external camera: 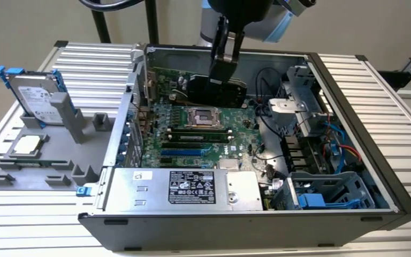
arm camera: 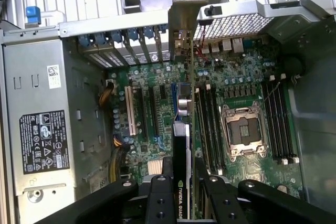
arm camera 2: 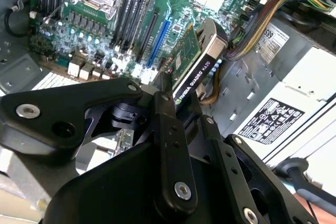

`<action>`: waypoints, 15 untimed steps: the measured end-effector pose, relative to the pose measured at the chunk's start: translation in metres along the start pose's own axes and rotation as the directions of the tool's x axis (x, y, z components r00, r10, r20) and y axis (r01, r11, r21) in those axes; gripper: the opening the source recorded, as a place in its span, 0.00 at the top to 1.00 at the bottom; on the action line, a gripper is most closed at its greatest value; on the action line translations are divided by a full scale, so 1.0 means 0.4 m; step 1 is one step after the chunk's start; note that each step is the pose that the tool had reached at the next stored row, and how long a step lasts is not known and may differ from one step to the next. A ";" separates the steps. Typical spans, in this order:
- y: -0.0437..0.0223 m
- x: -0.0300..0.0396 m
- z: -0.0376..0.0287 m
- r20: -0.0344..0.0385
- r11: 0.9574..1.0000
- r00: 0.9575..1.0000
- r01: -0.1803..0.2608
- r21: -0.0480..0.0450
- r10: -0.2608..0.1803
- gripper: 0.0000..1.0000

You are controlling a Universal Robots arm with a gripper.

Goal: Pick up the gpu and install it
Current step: 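Insert the gpu into the slot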

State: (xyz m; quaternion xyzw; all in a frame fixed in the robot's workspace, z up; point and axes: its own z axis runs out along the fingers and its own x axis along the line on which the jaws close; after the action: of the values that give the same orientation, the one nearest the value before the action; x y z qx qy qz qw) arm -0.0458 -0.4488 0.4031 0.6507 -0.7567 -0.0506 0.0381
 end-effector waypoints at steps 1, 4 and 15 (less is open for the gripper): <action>0.000 0.000 0.000 0.000 1.000 1.000 0.000 0.000 0.000 1.00; -0.001 -0.001 0.003 0.001 1.000 1.000 0.000 0.003 0.000 1.00; -0.004 -0.005 0.020 -0.008 0.998 0.998 0.068 0.016 -0.068 1.00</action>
State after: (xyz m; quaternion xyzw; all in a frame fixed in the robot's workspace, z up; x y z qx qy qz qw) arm -0.0449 -0.4467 0.3950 0.6764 -0.7345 -0.0433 0.0336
